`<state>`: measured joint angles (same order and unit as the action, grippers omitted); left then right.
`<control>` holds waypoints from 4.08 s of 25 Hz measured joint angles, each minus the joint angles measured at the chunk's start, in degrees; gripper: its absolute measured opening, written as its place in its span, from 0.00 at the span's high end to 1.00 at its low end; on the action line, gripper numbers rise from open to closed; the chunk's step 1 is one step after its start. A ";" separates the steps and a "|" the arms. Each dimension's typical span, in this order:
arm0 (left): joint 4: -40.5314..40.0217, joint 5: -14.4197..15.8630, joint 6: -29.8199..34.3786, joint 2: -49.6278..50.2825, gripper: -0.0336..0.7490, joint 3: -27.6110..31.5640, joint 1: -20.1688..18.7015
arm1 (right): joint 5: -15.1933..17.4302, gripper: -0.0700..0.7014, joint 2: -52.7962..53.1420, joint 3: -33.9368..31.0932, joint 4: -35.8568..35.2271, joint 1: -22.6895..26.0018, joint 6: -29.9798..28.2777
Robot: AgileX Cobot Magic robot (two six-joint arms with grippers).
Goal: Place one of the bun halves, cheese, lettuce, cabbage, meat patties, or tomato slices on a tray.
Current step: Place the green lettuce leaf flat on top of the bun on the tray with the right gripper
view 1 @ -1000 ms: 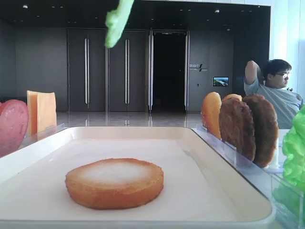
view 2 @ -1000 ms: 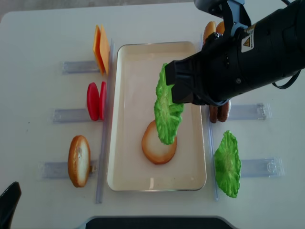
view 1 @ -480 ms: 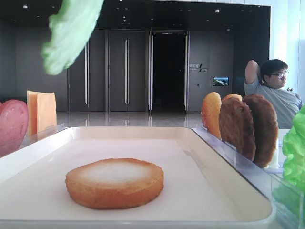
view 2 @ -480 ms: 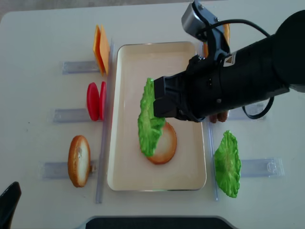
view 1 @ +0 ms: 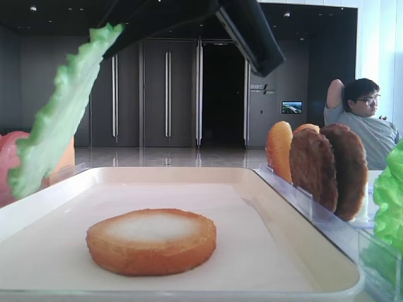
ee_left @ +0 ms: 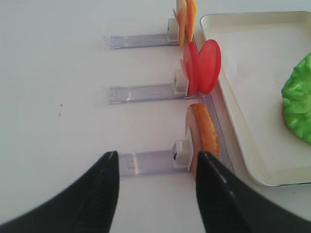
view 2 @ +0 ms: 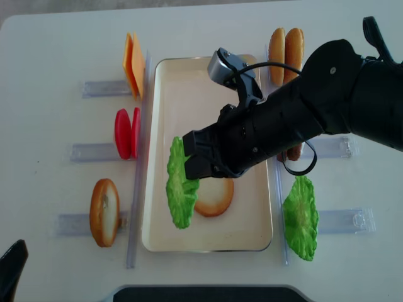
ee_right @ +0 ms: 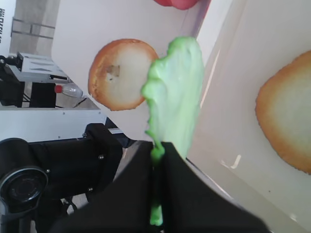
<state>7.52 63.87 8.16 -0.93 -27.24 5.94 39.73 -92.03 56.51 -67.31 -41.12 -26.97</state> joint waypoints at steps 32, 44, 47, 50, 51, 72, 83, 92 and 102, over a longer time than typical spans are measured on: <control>0.00 0.00 0.00 0.00 0.46 0.00 0.00 | 2.84 0.90 -6.50 -0.11 -1.73 4.64 -11.22; 0.00 0.00 0.00 0.00 0.46 0.00 0.00 | 3.90 0.90 -6.99 -0.11 -2.56 8.53 -13.80; 0.00 0.00 0.00 0.00 0.46 0.00 0.00 | 4.64 0.90 -7.24 -0.11 -2.49 8.54 -13.91; 0.00 0.00 0.00 0.00 0.46 0.00 0.00 | 4.82 0.90 -7.85 -0.11 -2.49 8.54 -13.91; 0.00 0.00 0.00 0.00 0.46 0.00 0.00 | 4.82 0.90 -8.14 -0.11 -2.49 8.54 -13.91; 0.00 0.00 0.00 0.00 0.46 0.00 0.00 | 7.62 0.90 -9.17 -0.11 -2.49 8.59 -13.96; 0.00 0.00 0.00 0.00 0.46 0.00 0.00 | 8.19 0.90 -9.17 -0.11 -2.49 8.59 -13.96; 0.00 0.00 0.00 0.00 0.46 0.00 0.00 | 11.86 0.90 -9.17 -0.11 -2.58 13.50 -13.96; 0.00 0.00 0.00 0.00 0.46 0.00 0.00 | 12.40 0.90 -9.17 -0.11 -4.02 13.28 -13.96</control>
<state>7.52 63.87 8.16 -0.93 -27.24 5.94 52.13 -101.19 56.40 -71.34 -27.84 -40.93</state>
